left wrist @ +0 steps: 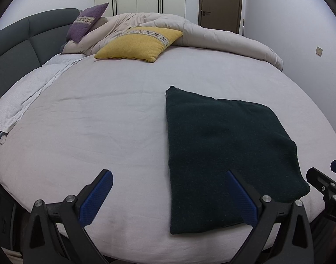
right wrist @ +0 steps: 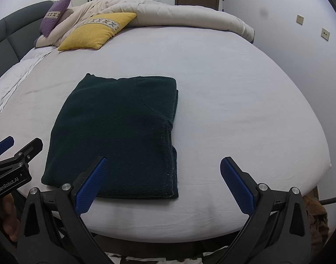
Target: Fold small clothes
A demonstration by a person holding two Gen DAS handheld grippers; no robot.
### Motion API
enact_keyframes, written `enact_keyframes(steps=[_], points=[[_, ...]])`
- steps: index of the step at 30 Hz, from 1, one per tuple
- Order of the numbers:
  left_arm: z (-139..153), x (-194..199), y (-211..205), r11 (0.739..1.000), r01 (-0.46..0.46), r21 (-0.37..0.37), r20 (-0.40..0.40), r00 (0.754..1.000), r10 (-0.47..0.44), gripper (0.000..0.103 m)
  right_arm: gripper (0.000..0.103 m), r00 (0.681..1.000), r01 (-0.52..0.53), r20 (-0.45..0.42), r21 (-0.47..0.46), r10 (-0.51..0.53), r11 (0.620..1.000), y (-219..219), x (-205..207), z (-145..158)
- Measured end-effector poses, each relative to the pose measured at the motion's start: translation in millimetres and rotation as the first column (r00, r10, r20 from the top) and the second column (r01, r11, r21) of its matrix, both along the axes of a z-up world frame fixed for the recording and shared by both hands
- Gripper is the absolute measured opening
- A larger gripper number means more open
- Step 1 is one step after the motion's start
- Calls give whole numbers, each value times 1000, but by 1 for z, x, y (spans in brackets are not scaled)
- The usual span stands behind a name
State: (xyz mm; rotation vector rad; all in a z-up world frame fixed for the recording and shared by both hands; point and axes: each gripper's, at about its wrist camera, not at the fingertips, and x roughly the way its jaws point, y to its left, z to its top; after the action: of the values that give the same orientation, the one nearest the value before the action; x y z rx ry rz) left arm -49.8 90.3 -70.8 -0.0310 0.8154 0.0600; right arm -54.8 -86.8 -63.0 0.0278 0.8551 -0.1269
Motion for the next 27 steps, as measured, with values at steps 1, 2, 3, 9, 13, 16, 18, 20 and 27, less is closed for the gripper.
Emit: enact_keyframes(steps=[1, 2, 3, 9, 13, 16, 18, 20, 27], points=[[0, 0, -1, 1000, 0, 0, 1, 1000, 0, 103, 103, 1000, 0, 0, 0, 0, 1000, 0, 0, 0], [0, 0, 0, 1000, -1, 1, 0, 1000, 1, 103, 103, 1000, -1, 0, 0, 1, 1000, 0, 0, 0], [0, -1, 0, 1000, -1, 0, 0, 1000, 1, 103, 103, 1000, -1, -1, -1, 1, 1000, 0, 0, 0], [-1, 0, 0, 1000, 0, 0, 0, 1000, 0, 103, 103, 1000, -3, -1, 0, 3, 1000, 0, 1, -2], [0, 0, 0, 1000, 0, 0, -1, 1000, 0, 103, 103, 1000, -3, -2, 0, 3, 1000, 0, 1, -1], [-1, -1, 0, 1000, 1, 1, -2, 1000, -1, 103, 103, 1000, -4, -2, 1, 4, 1000, 0, 1, -2], [-2, -2, 0, 1000, -1, 0, -2, 1000, 1, 103, 103, 1000, -5, -2, 1, 5, 1000, 0, 1, -2], [-1, -1, 0, 1000, -1, 0, -3, 1000, 1, 103, 103, 1000, -6, -2, 1, 6, 1000, 1, 1, -2], [-1, -1, 0, 1000, 1, 1, -3, 1000, -1, 103, 103, 1000, -6, -2, 2, 6, 1000, 0, 1, -2]])
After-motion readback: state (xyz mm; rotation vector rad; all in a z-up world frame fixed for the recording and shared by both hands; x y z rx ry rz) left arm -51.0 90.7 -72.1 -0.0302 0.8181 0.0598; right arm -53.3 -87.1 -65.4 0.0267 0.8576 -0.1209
